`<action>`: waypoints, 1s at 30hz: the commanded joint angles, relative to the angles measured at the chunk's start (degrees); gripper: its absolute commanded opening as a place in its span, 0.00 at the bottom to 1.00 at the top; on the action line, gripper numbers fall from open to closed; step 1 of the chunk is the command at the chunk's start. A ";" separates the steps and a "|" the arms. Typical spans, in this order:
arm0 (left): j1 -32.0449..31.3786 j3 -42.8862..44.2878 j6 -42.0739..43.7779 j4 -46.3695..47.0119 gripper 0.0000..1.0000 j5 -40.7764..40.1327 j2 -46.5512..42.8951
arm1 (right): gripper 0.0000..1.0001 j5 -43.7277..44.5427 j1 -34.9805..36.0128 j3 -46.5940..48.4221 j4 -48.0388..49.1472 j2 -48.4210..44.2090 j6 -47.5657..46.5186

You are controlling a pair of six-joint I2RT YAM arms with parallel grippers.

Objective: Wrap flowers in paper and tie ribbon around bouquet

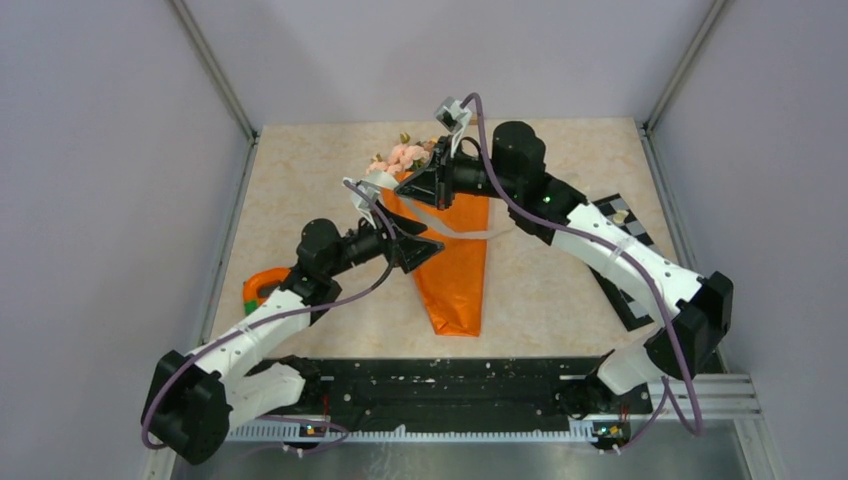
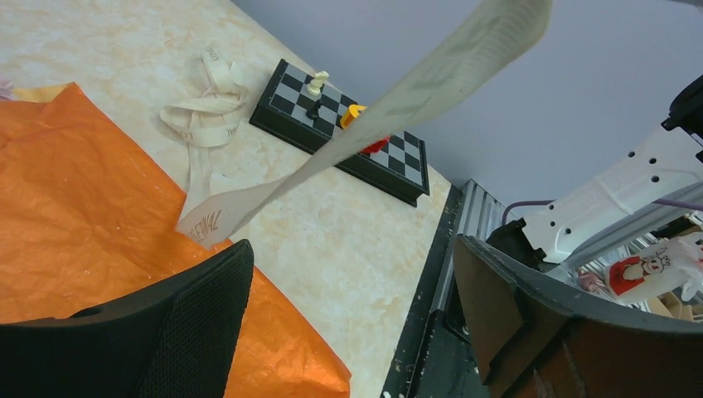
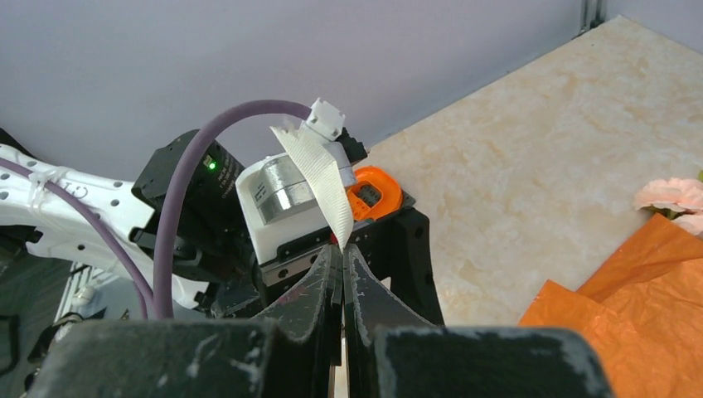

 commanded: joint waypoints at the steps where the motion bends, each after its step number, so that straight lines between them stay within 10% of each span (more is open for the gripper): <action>1: -0.51 1.78 2.21 6.08 0.92 -4.20 0.77 | 0.00 -0.57 1.39 3.09 2.41 0.94 3.68; 13: -0.53 3.33 13.39 -2.06 0.88 -15.47 -1.37 | 0.00 1.00 2.66 5.51 -0.43 -0.65 4.49; 21: -0.60 3.83 11.17 6.59 0.84 -5.50 1.28 | 0.00 3.06 2.88 5.77 0.92 1.20 5.05; 23: -0.63 4.01 9.62 8.87 0.70 -4.57 2.67 | 0.00 4.36 2.84 5.56 1.00 1.55 4.78; 27: -0.68 3.92 7.42 10.42 0.12 -7.86 3.24 | 0.00 7.38 2.84 5.01 0.75 1.40 3.58; 30: -0.62 2.46 6.25 7.29 0.00 -16.76 1.16 | 0.27 14.36 2.76 4.52 -1.87 -0.16 -0.61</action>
